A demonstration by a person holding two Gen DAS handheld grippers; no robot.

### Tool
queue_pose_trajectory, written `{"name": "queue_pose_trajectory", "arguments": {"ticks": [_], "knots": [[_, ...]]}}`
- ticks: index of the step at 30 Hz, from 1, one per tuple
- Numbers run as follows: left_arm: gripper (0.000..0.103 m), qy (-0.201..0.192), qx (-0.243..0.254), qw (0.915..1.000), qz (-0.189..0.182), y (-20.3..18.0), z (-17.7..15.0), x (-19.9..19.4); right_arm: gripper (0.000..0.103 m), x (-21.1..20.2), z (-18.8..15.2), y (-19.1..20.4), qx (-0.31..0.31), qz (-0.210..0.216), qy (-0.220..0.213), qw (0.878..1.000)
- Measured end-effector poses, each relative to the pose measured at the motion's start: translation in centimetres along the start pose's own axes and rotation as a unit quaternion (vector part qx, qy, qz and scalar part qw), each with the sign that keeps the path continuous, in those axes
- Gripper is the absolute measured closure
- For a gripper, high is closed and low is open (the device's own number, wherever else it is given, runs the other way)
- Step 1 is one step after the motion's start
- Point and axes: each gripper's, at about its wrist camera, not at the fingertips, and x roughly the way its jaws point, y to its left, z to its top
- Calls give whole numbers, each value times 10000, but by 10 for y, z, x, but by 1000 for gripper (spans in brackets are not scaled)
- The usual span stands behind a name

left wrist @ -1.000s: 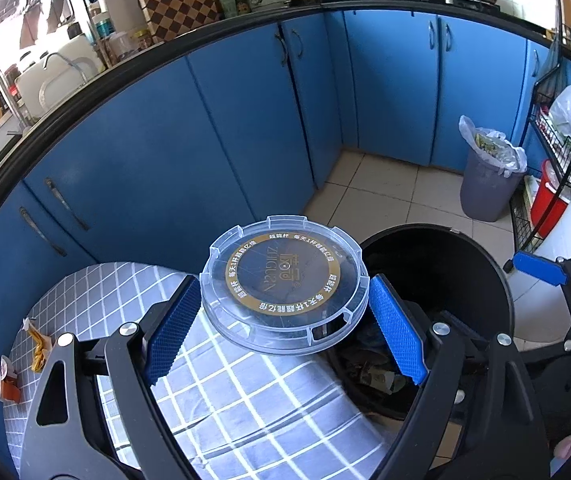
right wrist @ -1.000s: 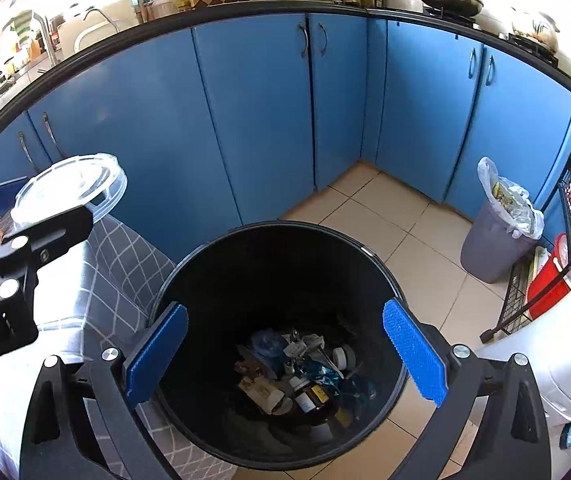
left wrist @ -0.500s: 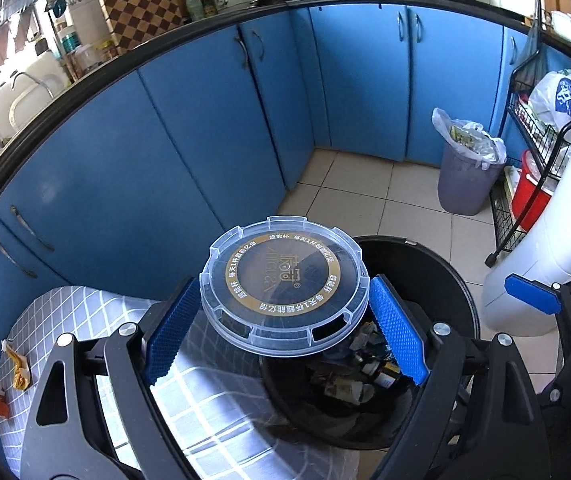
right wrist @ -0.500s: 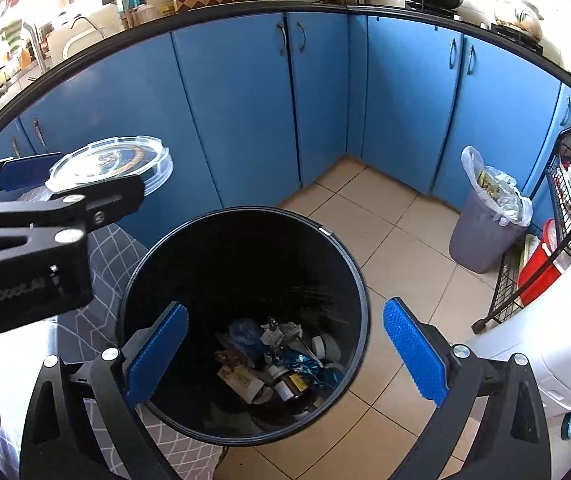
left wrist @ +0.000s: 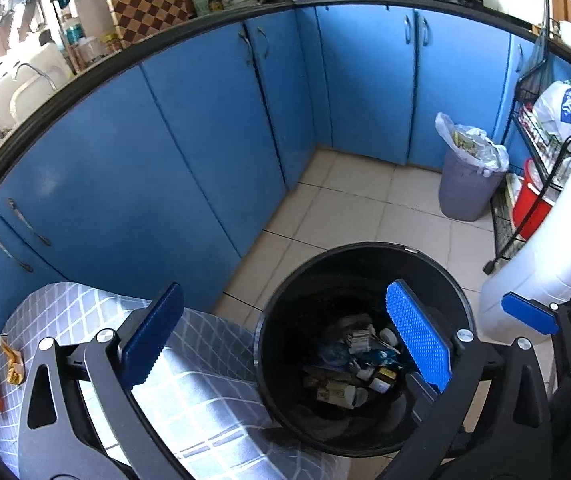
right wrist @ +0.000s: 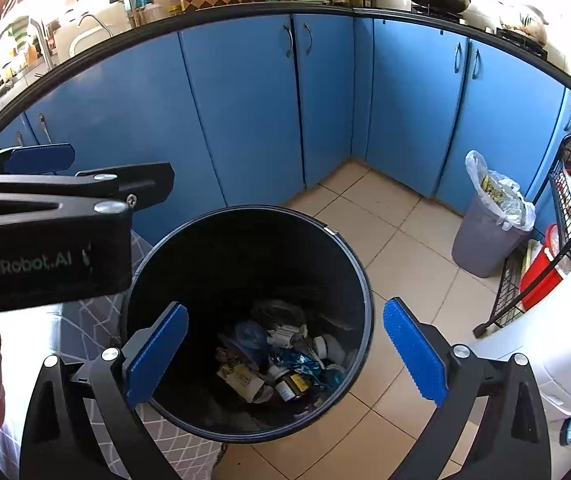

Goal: Collect trash
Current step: 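Move both open tools back over the table toward the cup and wrapper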

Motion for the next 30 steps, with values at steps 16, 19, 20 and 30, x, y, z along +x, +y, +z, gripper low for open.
{"name": "queue_pose_trajectory", "arguments": {"ticks": [16, 19, 20, 30], "knots": [[3, -242, -511, 9983, 115, 41, -20, -35, 7, -32, -7, 10, 671, -124, -478, 9965], [3, -149, -555, 9983, 76, 46, -24, -40, 7, -44, -6, 15, 482, -140, -597, 9970], [3, -143, -558, 9983, 71, 48, -27, -43, 7, -48, -6, 17, 436, -117, -651, 9969], [3, -245, -751, 9967, 196, 81, -48, -76, 7, -72, 3, 65, -166, -2, -500, 9986]]}}
